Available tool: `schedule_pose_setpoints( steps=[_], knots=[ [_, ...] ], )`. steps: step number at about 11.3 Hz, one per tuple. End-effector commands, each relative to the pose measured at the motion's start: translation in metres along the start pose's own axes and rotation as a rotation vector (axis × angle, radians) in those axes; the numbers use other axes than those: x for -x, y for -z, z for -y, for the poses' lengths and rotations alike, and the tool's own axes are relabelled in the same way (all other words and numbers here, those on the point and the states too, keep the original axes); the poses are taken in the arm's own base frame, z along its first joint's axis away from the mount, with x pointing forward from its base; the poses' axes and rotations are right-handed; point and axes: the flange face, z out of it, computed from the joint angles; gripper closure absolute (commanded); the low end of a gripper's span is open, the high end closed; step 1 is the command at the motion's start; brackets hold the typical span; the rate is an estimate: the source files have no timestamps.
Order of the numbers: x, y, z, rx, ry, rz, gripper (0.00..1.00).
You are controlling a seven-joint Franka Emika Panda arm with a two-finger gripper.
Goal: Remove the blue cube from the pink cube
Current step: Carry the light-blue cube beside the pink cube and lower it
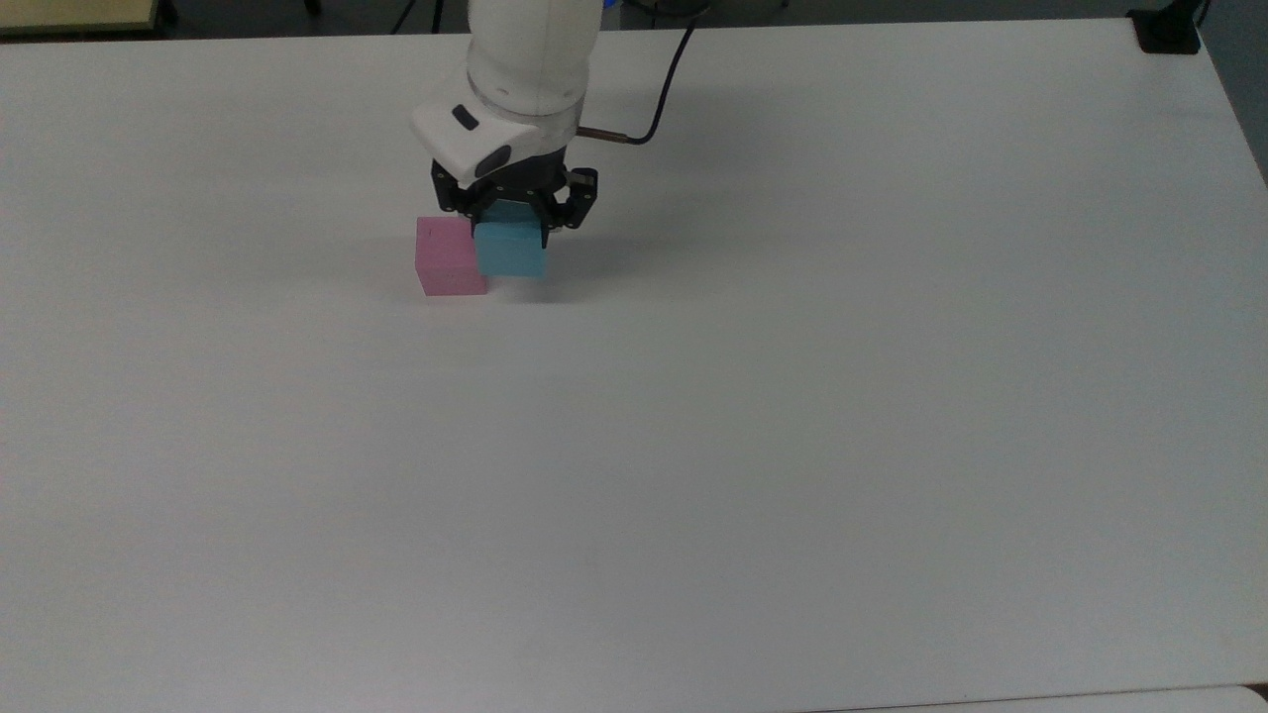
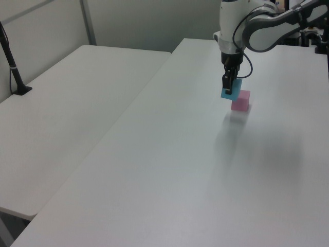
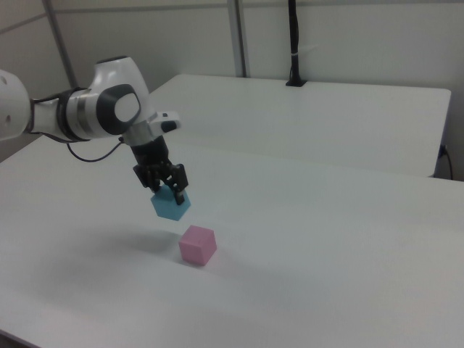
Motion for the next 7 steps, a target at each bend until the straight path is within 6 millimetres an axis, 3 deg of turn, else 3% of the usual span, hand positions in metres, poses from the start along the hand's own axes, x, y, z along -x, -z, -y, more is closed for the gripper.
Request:
schedule_pose_setpoints(
  steps=[1,4,5,7],
  knots=[
    [-0.019,-0.004,0.042,-0.051,-0.046,-0.001,0.55],
    [-0.043,-0.028,0.074,-0.072,-0.068,0.017,0.56],
    [-0.046,-0.033,0.089,-0.072,-0.052,0.020,0.56],
    [-0.046,-0.043,0.099,-0.073,-0.041,0.034,0.56]
  ],
)
